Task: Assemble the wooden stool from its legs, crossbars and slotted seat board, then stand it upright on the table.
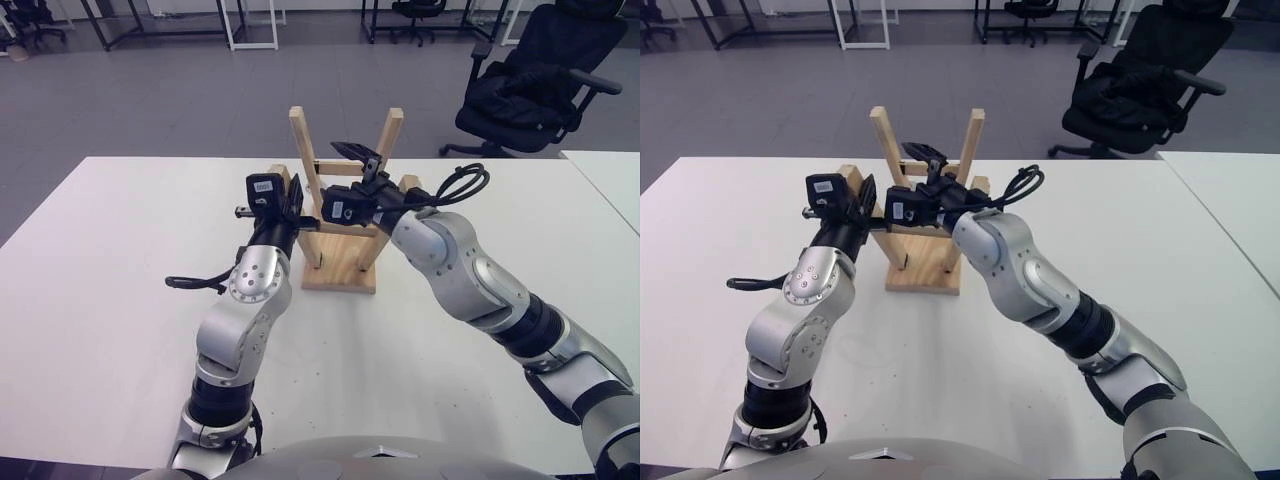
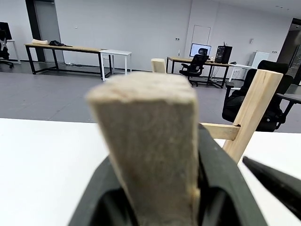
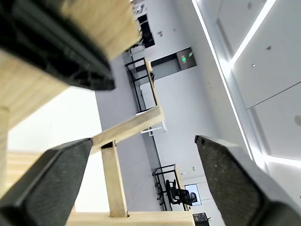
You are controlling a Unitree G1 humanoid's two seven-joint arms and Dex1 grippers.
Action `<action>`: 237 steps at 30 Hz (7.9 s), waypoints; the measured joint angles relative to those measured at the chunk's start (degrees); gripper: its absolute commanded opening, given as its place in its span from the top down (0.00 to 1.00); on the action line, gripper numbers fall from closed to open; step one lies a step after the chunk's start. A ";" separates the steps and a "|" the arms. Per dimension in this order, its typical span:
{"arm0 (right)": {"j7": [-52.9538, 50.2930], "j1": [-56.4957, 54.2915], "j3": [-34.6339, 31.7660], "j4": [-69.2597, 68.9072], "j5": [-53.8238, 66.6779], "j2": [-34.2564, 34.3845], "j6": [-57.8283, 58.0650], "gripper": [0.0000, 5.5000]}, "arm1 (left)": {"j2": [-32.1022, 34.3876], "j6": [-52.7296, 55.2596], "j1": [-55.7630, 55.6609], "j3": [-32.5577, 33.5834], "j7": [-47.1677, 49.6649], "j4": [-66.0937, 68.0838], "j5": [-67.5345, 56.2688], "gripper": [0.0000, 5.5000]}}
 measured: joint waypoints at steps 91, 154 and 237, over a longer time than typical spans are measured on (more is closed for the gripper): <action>14.94 7.30 -36.98 -5.03 56.59 0.98 6.26 0.26 | 27.15 -14.89 15.52 41.93 -37.13 14.98 -11.92 0.23; 19.25 38.79 -48.00 -8.36 57.90 -11.94 18.57 0.26 | 25.46 9.36 34.90 30.56 -39.26 -13.60 -30.12 0.23; 54.24 -15.91 7.79 34.36 139.07 -41.81 62.52 0.43 | 74.76 50.10 -26.08 -14.66 -76.92 47.96 -95.40 0.54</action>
